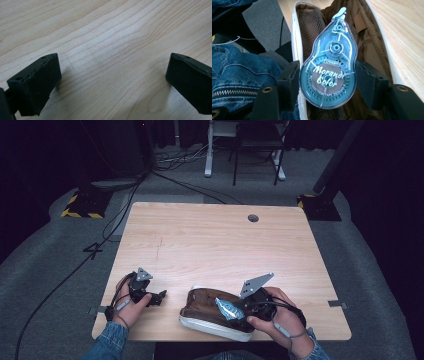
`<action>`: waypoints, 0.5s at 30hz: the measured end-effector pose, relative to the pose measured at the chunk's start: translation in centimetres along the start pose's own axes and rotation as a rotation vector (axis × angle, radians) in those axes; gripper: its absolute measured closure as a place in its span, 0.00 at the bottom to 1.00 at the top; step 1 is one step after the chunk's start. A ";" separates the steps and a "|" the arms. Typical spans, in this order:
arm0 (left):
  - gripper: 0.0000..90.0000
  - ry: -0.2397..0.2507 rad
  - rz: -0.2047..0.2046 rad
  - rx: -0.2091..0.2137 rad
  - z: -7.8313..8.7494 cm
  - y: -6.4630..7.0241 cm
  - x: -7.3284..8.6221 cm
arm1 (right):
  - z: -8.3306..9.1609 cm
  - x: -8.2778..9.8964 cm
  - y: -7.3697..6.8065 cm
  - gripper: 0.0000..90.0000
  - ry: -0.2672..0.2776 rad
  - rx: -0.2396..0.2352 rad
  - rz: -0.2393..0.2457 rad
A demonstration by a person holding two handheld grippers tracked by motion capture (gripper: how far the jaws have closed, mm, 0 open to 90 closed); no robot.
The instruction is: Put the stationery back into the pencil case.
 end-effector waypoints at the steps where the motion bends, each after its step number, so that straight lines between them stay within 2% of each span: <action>1: 0.00 0.001 0.001 0.000 0.0 0.0 0.0 | -0.1 0.0 0.0 0.44 -0.005 -0.001 -0.001; 10: 0.00 -0.003 -0.005 -0.001 0.0 0.0 0.0 | -1.1 0.0 0.1 0.44 -0.035 -0.004 0.012; 15: 0.00 -0.001 -0.001 0.000 0.0 0.0 0.0 | -1.9 0.0 0.4 0.44 -0.052 -0.012 -0.003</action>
Point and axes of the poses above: each handheld gripper's, and its own axes: z roughly backward along the jaws, x roughly out of its underside, y roughly to its right, the point moved 8 cm from there along -z, roughly forward along the jaws, and after that the axes turned 12 degrees about -z, right-handed, at the moved point
